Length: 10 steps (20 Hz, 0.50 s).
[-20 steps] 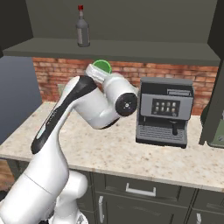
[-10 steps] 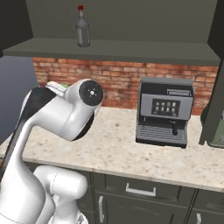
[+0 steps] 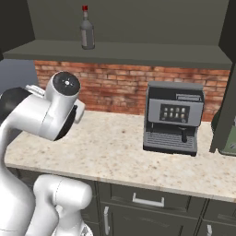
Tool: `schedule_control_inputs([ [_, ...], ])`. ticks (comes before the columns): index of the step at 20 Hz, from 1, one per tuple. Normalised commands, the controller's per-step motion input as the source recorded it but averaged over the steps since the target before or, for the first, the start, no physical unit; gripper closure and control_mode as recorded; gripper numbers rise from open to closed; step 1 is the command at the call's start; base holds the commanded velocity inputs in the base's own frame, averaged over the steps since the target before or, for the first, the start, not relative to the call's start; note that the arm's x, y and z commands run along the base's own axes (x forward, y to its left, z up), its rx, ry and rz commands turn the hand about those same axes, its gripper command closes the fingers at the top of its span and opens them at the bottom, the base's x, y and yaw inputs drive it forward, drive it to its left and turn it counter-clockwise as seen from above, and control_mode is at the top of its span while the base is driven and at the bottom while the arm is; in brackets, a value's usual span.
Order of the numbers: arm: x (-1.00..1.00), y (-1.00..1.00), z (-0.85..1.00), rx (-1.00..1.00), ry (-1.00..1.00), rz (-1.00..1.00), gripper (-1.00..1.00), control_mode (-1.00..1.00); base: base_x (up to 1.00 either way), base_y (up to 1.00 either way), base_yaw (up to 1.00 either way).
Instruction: Open the cabinet directly in front. Then move the liquor and the cup to the dining counter with the candle on it.
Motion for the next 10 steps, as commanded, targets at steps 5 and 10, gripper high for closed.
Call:
schedule_control_inputs([
  [5, 0.0, 0.12, 0.0, -0.01, 0.05, -0.01, 1.0, -1.0, 0.0, 0.0, 0.0],
  [10, 0.0, 0.0, 0.0, 0.0, 0.0, 0.0, 1.0, -1.0, 0.0, 0.0, 0.0],
])
